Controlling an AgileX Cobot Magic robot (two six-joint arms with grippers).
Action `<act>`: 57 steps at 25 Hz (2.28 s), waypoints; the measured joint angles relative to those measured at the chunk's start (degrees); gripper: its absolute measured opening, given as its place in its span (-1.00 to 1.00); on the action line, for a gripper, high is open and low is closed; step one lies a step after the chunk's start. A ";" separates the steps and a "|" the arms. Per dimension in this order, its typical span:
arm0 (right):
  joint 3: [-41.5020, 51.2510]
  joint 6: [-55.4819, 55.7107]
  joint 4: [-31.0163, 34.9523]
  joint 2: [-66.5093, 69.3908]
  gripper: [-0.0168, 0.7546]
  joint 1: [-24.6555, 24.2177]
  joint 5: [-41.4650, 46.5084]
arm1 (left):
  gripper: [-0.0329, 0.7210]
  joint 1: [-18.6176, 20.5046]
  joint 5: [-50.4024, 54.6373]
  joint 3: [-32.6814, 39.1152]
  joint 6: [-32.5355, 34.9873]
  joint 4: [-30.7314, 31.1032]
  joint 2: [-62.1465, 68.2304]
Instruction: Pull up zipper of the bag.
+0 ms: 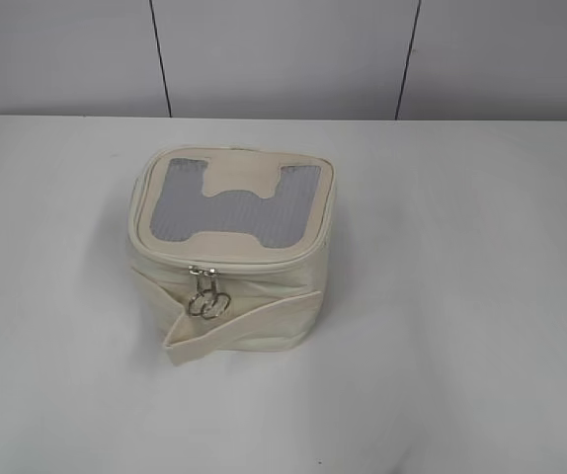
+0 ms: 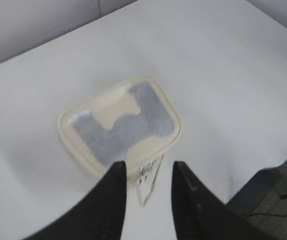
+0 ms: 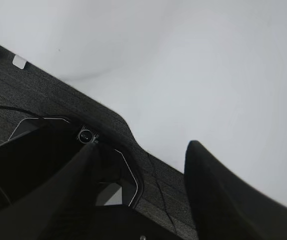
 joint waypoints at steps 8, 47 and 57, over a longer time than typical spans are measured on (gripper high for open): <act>4.99 -0.13 -3.65 -21.59 0.17 0.00 5.70 | -0.28 0.00 0.56 32.35 -9.56 9.93 -44.77; 8.11 -0.21 -3.98 -31.95 0.16 -21.06 -3.50 | -0.29 25.92 -2.44 43.81 -7.28 9.93 -58.72; 8.11 -0.21 -3.98 -31.95 0.16 -29.69 -3.50 | -0.29 35.56 -2.49 43.81 -7.28 9.93 -58.72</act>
